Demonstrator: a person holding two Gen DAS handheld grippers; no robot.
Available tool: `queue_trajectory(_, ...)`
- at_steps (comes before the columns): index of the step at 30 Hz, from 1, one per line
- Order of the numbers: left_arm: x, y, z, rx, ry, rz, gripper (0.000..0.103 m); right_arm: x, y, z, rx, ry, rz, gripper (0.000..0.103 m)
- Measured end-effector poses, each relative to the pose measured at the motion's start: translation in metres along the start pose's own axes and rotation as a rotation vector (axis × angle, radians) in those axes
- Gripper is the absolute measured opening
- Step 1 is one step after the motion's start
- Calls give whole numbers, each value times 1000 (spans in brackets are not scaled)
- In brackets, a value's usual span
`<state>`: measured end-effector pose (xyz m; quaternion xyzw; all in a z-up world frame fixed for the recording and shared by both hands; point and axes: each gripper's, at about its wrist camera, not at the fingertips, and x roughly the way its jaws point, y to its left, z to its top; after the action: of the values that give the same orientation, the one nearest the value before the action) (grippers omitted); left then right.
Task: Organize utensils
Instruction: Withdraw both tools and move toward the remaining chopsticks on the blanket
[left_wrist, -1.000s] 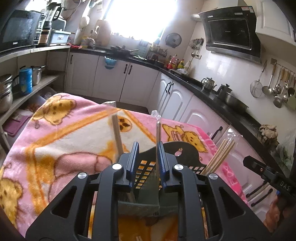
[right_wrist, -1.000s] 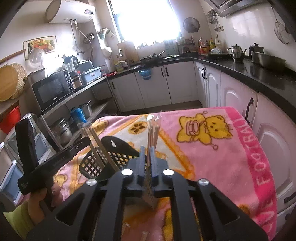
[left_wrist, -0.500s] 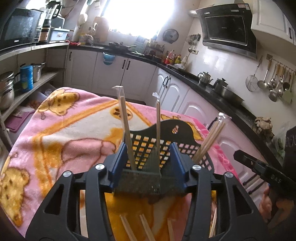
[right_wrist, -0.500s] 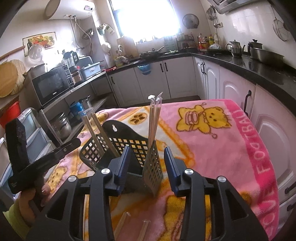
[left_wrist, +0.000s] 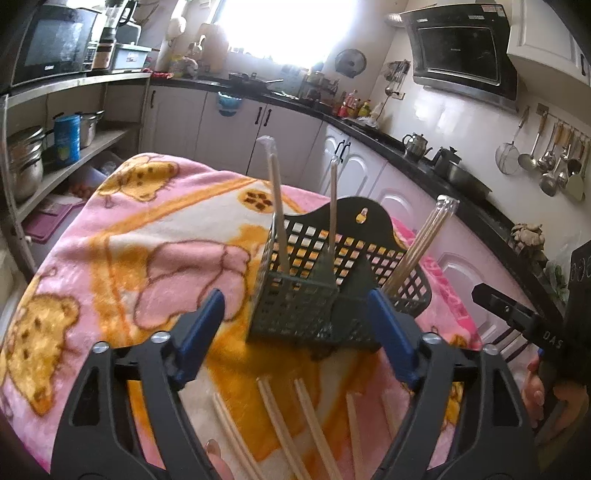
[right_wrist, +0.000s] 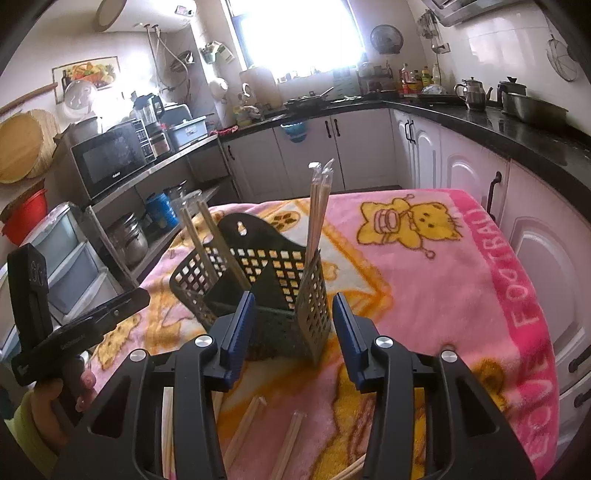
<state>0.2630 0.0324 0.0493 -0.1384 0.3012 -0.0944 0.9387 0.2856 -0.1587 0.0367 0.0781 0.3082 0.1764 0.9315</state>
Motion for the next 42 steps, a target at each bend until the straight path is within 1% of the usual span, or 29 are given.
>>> queue_trajectory(4,-4,5,-7,-2,4,15,72,-1,4,-7,-10,11,5,42)
queue_trajectory(10,-11,10,-18,-7,16,30,75,-2,11,-18,-24,32,18,43)
queue_trajectory(15,-15,15,-26,-19,23,32,80,-2,15,-26,-35,51,27,43)
queue_trajectory(17,-17,17,-29,-24,26,28,85,-3,18,-29,-38,54,31,44)
queue_trajectory(23,-23,19,-36,-24,19,38,88,-4,25,-39,-50,67,38,45)
queue_trajectory(32,-29,22,-53,-14,35,61,89,-3,35,-55,-65,95,52,50)
queue_trajectory(42,-35,29,-71,-21,59,71,89,4,44,-74,-88,137,71,50)
